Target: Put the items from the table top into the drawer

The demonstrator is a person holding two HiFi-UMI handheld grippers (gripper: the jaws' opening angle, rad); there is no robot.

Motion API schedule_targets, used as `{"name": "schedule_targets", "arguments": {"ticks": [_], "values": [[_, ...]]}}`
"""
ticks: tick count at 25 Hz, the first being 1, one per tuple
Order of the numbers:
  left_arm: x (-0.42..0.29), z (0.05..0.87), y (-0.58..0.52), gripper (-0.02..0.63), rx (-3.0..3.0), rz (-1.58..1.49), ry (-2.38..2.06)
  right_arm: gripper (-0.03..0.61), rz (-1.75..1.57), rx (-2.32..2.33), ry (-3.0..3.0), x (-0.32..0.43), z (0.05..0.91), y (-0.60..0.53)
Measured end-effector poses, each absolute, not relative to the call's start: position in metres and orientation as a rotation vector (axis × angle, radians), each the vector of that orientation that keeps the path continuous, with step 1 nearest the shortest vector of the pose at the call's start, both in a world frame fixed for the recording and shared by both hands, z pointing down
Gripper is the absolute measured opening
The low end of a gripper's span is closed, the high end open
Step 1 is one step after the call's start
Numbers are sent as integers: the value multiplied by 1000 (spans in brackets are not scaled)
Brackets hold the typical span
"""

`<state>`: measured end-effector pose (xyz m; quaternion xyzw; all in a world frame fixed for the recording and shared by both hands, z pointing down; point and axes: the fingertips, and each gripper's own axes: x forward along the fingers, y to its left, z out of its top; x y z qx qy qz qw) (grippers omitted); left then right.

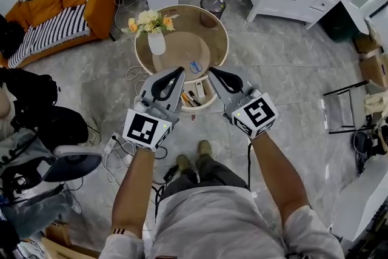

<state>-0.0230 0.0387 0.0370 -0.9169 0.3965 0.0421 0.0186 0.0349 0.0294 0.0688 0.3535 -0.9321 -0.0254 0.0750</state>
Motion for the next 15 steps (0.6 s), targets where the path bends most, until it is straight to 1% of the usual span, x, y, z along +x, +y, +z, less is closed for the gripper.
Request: {"name": "schedule_targets", "arguments": {"ticks": [15], "values": [[0,129,-38,0,-2769,-20,1417,2,-17,1017,-2756,59,161,-52]]}}
